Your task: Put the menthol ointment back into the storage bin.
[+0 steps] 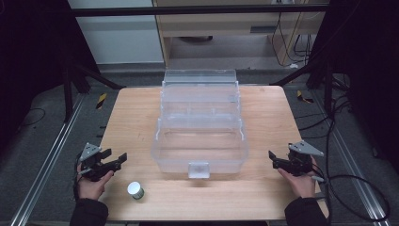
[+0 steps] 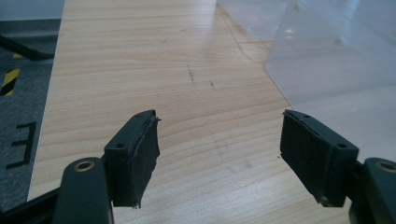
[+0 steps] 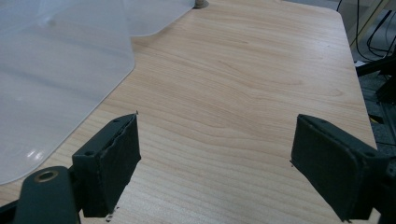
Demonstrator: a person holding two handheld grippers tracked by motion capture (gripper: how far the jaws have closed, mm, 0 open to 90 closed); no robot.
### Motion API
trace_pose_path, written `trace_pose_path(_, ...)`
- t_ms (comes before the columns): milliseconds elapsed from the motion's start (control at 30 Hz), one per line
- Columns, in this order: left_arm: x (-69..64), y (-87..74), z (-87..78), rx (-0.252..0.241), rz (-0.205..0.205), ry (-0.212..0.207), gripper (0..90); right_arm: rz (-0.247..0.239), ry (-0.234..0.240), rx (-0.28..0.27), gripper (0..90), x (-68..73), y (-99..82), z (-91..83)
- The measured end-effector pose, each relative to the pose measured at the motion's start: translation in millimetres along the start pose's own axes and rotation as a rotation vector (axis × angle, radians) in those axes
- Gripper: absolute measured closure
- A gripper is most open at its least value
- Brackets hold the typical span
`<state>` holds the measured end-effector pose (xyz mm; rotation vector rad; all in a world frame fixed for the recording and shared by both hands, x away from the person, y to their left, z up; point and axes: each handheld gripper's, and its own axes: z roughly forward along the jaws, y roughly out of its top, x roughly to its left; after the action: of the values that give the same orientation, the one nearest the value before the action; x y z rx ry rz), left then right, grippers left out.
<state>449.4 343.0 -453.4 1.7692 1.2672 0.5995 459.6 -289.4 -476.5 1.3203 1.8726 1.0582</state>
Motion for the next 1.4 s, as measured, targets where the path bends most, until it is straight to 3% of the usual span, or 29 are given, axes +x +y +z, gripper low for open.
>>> trace_pose_path(200, 0.2, 1.3, -10.3, -0.011, 0.04, -0.073, 26.6, -0.03, 0.003, 0.021, 16.1, 2.5, -4.1, 1.9)
trace_pose_path(333, -1.2, 4.6, -15.2, -0.009, 0.073, -0.089, 25.6, -0.028, 0.0, 0.029, 16.1, 3.5, -2.9, -1.6)
trace_pose_path(433, -1.9, 5.6, -18.5, -0.015, 0.075, -0.104, 25.4, -0.033, -0.008, 0.025, 16.1, 3.1, -2.6, -2.6)
trace_pose_path(767, 5.4, 9.3, -29.7, 0.031, 0.131, -0.151, 22.7, -0.057, -0.012, 0.049, 16.1, 2.9, -3.1, 0.6)
trace_pose_path(800, 5.9, 13.2, -32.9, 0.038, 0.159, -0.161, 21.6, -0.056, -0.014, 0.044, 16.0, 2.7, -3.0, -0.1)
trace_pose_path(833, 5.9, 13.2, -32.9, 0.038, 0.159, -0.161, 21.3, -0.056, -0.014, 0.044, 16.0, 2.7, -3.0, -0.1)
trace_pose_path(1033, 5.4, 25.3, -43.0, 0.062, 0.249, -0.212, 20.6, -0.06, -0.015, 0.052, 15.5, 2.7, -3.0, 0.5)
trace_pose_path(1133, 2.6, 30.9, -45.7, 0.099, 0.309, -0.237, 19.9, -0.062, -0.014, 0.055, 15.4, 3.5, -3.4, 1.4)
trace_pose_path(1300, -1.4, 36.1, -45.8, 0.136, 0.359, -0.258, 19.5, -0.064, -0.014, 0.055, 15.4, 3.5, -3.5, 1.5)
trace_pose_path(1400, -6.4, 40.1, -46.2, 0.176, 0.417, -0.284, 19.2, -0.067, -0.009, 0.059, 15.4, 3.7, -3.7, 1.5)
